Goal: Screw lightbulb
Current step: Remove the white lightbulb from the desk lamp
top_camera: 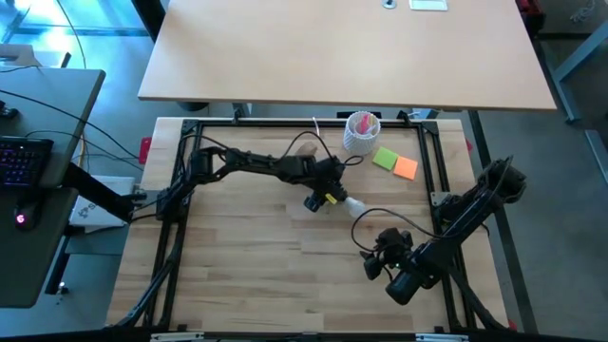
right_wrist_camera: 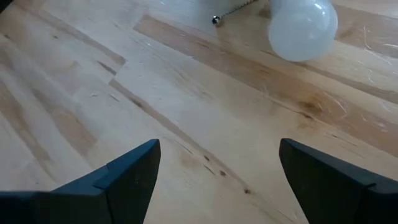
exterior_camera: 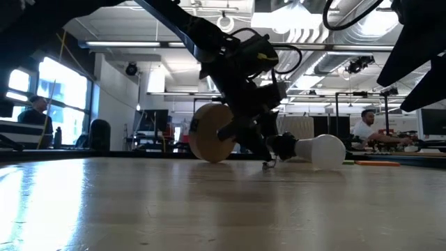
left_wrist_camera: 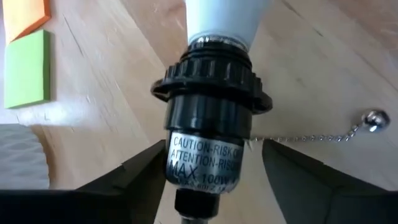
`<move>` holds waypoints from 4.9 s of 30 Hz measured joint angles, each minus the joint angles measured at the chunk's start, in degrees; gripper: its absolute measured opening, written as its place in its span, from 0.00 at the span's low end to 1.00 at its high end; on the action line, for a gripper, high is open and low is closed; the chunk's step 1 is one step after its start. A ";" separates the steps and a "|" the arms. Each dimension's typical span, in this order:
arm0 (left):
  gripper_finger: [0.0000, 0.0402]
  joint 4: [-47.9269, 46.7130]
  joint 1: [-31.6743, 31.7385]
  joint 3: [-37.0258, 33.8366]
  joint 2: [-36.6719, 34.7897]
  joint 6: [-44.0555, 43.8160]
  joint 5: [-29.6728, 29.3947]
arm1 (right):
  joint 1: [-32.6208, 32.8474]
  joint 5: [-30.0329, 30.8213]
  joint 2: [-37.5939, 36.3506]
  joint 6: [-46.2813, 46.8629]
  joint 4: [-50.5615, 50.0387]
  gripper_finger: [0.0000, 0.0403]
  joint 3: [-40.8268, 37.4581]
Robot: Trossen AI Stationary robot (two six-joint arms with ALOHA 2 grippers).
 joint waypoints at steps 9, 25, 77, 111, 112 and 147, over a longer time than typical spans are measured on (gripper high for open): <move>0.40 0.36 -0.18 0.00 0.00 -0.08 -0.18 | 0.00 0.13 0.00 -0.22 0.29 0.81 0.04; 0.34 -0.86 -1.22 -6.55 -16.33 -6.82 -1.67 | 2.30 12.06 0.06 -4.94 2.29 0.81 0.09; 0.34 40.09 -12.81 -44.24 -36.98 -20.63 -26.52 | -29.90 -3.18 7.61 -78.33 0.86 0.80 37.66; 0.34 37.51 -12.88 -44.13 -37.03 -19.60 -12.53 | -27.45 -13.45 7.77 -104.91 11.76 0.81 37.91; 0.34 37.36 -12.88 -44.15 -37.03 -19.65 -12.57 | -27.11 -11.67 7.76 -103.55 10.66 0.81 38.53; 0.34 36.58 -12.77 -44.33 -36.94 -19.63 -14.71 | -24.91 -3.11 7.54 -63.50 -6.33 0.73 35.01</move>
